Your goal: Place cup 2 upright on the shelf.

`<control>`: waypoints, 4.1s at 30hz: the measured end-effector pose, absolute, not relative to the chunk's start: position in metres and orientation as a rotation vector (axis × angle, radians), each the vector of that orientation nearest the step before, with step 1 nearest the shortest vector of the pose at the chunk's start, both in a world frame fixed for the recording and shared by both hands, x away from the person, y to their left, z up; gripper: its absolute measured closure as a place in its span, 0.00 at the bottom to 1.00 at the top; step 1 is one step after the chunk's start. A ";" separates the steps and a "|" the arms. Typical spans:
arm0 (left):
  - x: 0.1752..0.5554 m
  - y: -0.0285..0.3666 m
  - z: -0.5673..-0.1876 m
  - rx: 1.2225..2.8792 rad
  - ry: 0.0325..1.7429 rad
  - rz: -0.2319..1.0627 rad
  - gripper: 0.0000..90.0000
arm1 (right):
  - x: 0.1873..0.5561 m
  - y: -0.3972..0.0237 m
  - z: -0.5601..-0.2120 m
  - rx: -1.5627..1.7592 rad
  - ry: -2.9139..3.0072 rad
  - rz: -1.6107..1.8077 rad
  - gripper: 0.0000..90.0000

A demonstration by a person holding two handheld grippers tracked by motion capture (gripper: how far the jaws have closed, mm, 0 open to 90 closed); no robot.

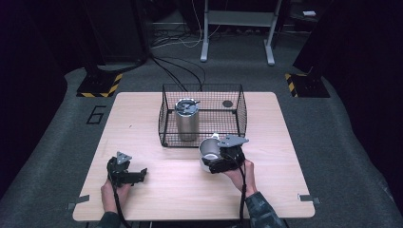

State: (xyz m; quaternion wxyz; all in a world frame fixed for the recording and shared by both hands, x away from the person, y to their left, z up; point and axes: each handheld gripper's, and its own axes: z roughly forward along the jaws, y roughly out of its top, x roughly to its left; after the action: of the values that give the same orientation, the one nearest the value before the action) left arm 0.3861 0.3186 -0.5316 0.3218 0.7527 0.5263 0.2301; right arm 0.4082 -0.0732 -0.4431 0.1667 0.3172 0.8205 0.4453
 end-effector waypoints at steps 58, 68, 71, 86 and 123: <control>0.386 0.318 -0.532 1.976 1.383 0.601 0.02 | 0.440 -0.100 -0.351 0.868 2.288 1.304 0.07; 0.386 0.319 -0.532 1.977 1.383 0.601 0.02 | 0.456 -0.101 -0.339 0.891 2.268 1.295 0.07; 0.386 0.319 -0.532 1.978 1.381 0.602 0.02 | 0.461 -0.101 -0.338 0.901 2.262 1.288 0.07; 0.386 0.319 -0.532 1.978 1.381 0.601 0.02 | 0.490 -0.098 -0.335 0.961 2.250 1.240 0.07; 0.386 0.318 -0.532 1.977 1.381 0.602 0.02 | 0.543 -0.078 -0.387 1.150 2.281 1.122 0.07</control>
State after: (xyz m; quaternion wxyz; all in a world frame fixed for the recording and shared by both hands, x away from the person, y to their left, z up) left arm 0.3860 0.3184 -0.5316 0.3223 0.7529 0.5260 0.2291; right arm 0.5426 -0.0785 -0.3870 0.1748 0.4058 0.8051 0.3958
